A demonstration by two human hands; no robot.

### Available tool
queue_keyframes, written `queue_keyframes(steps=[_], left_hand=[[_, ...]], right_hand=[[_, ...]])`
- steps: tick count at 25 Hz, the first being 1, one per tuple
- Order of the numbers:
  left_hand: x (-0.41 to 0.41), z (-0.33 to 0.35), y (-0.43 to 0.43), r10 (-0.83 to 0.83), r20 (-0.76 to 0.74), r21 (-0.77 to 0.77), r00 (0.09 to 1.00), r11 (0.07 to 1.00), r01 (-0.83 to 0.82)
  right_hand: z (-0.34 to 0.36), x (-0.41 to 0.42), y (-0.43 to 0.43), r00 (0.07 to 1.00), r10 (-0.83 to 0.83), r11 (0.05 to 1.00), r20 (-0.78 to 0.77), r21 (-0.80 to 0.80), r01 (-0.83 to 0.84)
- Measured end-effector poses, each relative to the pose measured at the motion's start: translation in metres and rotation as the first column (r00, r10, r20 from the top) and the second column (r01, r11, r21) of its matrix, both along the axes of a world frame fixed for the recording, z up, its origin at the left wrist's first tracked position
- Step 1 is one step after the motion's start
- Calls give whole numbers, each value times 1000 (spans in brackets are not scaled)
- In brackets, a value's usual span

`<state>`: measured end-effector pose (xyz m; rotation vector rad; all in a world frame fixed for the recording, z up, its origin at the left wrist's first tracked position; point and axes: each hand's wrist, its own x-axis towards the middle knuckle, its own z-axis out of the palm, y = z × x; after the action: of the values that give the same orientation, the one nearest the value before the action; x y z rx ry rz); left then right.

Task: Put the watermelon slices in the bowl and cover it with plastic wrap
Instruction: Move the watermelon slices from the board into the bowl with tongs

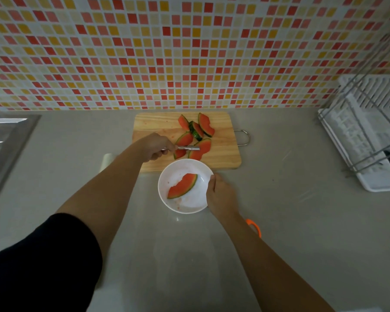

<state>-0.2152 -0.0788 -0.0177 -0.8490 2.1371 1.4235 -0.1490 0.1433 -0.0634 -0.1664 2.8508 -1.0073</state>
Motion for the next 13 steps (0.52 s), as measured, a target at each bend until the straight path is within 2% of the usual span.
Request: queue_keyframes(steps=[5, 9, 11, 13], left_hand=[[3, -2, -1, 136, 75, 175, 988, 974, -147], [11, 9, -10, 184, 61, 270, 981, 943, -194], [23, 21, -20, 164, 26, 255, 986, 953, -165], [46, 32, -30, 115, -10, 173, 993, 979, -112]], right_hand=[[1, 0, 1, 1000, 17, 1000, -3, -4, -17], [1, 0, 2, 1000, 18, 1000, 5, -19, -18], [2, 0, 2, 1000, 15, 999, 12, -35, -15], [3, 0, 2, 999, 17, 999, 31, -51, -15]])
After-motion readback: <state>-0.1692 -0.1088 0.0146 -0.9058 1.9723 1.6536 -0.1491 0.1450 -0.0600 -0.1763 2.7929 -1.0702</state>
